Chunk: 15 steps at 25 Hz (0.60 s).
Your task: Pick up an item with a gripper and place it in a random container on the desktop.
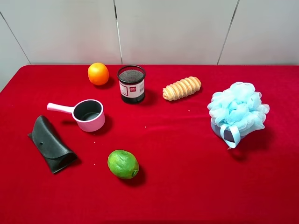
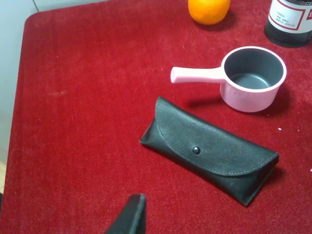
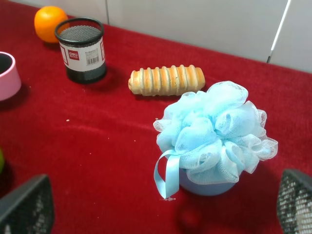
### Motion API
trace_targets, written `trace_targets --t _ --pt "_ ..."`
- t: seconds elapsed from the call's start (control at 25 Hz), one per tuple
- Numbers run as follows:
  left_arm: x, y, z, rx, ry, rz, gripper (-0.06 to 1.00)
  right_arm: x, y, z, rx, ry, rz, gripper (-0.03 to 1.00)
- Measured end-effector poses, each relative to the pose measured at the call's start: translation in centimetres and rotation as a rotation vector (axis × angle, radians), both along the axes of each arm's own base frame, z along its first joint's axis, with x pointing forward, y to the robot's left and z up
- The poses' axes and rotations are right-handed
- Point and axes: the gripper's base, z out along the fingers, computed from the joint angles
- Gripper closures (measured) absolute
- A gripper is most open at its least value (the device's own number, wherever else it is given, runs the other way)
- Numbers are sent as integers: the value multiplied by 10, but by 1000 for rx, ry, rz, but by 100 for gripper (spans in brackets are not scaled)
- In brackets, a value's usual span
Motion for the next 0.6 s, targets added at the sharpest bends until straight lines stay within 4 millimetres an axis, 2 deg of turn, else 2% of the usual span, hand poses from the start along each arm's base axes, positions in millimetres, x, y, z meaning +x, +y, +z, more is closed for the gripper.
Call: trace_targets --t 0.6 --pt "0 0 0 0 0 0 -4 0 0 0 8 5 -11 27"
